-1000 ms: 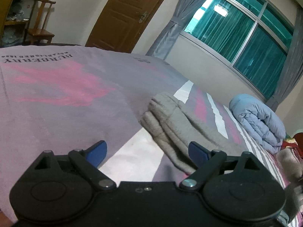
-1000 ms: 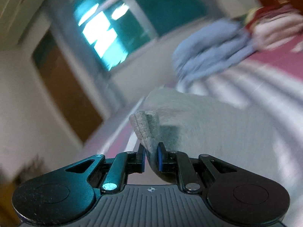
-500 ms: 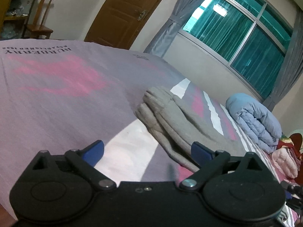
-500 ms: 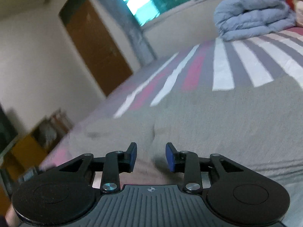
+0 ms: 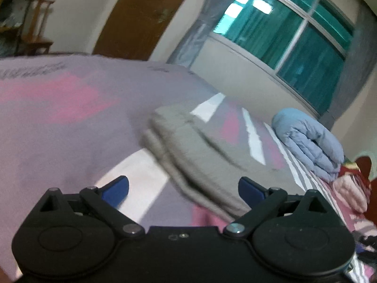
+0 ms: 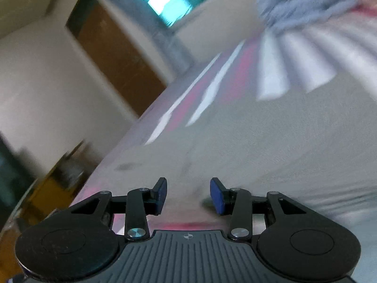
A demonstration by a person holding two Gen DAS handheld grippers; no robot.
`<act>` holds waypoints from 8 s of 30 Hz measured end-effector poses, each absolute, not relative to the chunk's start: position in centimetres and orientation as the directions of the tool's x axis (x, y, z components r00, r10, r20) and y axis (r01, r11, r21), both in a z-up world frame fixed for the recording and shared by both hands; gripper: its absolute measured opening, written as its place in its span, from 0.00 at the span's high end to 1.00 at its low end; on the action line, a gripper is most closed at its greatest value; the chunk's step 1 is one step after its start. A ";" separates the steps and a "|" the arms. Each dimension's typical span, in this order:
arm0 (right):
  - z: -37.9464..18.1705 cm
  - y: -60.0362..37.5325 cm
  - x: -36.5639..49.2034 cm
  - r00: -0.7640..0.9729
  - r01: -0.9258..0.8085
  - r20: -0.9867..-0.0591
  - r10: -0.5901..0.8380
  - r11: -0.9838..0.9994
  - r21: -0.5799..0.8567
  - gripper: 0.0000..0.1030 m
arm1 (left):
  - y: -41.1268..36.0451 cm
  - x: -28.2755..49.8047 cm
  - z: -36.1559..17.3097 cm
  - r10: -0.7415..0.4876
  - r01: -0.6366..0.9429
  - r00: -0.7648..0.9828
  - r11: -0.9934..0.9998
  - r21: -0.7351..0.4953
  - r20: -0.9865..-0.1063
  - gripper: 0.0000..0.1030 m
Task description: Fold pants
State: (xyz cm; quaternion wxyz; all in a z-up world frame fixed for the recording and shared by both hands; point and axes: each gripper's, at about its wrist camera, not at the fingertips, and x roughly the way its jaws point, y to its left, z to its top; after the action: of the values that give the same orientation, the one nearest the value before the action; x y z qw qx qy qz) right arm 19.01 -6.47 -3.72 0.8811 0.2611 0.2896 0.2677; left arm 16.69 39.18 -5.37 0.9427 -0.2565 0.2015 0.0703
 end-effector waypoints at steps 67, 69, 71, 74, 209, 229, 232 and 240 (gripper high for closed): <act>-6.4 -14.4 20.0 0.772 -0.001 -0.602 0.207 0.946 0.323 0.59 | 46.3 26.9 -11.9 -0.316 -0.051 0.901 0.601 -0.798 -0.296 0.06; -6.2 -14.5 19.6 0.788 0.004 -0.586 0.189 0.950 0.312 0.59 | 46.2 26.7 -11.9 -0.315 -0.046 0.901 0.613 -0.788 -0.298 0.06; -5.0 -15.7 18.3 0.840 0.018 -0.509 0.188 0.928 0.372 0.59 | 46.0 26.7 -11.8 -0.311 -0.042 0.902 0.625 -0.779 -0.299 0.06; -3.4 -17.6 16.0 0.895 0.065 -0.435 0.097 0.937 0.344 0.58 | 45.9 26.8 -11.7 -0.310 -0.043 0.901 0.632 -0.774 -0.304 0.08; -5.4 -17.3 23.3 0.803 -0.005 -0.418 0.425 0.706 0.708 0.79 | 21.4 19.9 -7.9 -0.135 0.069 0.869 0.986 -0.153 -0.477 0.46; -6.5 -22.3 19.3 0.859 0.050 -0.329 0.392 0.575 0.816 0.17 | 21.0 19.7 -7.8 -0.114 0.046 0.872 0.987 -0.153 -0.475 0.42; -7.6 -20.8 20.9 0.816 0.095 -0.399 0.417 0.585 0.806 0.18 | 21.0 19.4 -7.6 -0.115 0.049 0.875 0.987 -0.151 -0.470 0.42; -6.8 -19.5 20.7 0.828 0.065 -0.401 0.391 0.645 0.762 0.49 | 20.7 19.2 -7.2 -0.116 0.063 0.887 0.989 -0.131 -0.447 0.45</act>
State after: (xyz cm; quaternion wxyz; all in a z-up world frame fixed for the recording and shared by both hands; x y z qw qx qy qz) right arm 20.68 -19.51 -6.80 0.8634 0.4108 0.2772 0.0944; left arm 19.22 20.72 -7.24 0.9697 -0.0565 0.2331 -0.0463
